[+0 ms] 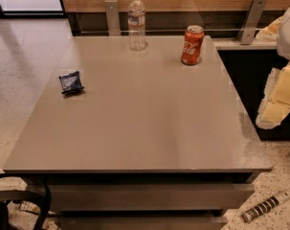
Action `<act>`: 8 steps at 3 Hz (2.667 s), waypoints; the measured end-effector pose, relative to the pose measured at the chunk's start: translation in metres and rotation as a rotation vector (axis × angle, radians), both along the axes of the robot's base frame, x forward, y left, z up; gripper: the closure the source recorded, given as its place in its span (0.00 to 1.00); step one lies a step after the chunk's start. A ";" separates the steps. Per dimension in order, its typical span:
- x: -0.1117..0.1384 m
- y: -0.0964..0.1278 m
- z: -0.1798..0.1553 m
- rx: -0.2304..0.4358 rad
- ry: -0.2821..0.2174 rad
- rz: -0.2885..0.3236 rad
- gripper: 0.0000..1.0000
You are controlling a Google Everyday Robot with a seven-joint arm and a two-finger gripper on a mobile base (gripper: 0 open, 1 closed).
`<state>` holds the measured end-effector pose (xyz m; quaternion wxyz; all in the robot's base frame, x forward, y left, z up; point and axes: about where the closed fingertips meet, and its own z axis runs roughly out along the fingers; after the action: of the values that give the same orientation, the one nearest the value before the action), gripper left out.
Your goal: Move coke can near rxbar blueberry
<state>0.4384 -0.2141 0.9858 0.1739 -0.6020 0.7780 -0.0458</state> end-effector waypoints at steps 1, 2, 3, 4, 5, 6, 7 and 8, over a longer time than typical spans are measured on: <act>0.000 0.000 0.000 0.000 0.000 0.000 0.00; 0.017 -0.012 0.007 0.019 -0.050 -0.039 0.00; 0.046 -0.036 0.014 0.085 -0.149 -0.138 0.00; 0.074 -0.051 0.011 0.205 -0.243 -0.208 0.00; 0.105 -0.050 0.004 0.372 -0.327 -0.240 0.00; 0.134 -0.043 -0.003 0.535 -0.402 -0.254 0.00; 0.157 -0.036 -0.008 0.675 -0.461 -0.257 0.00; 0.175 -0.028 -0.016 0.789 -0.492 -0.263 0.00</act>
Offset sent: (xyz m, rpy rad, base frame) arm 0.0606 -0.0456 0.0201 0.0697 -0.1637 -0.1395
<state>0.6136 -0.2423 0.9693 0.5605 -0.3580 0.7414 0.0900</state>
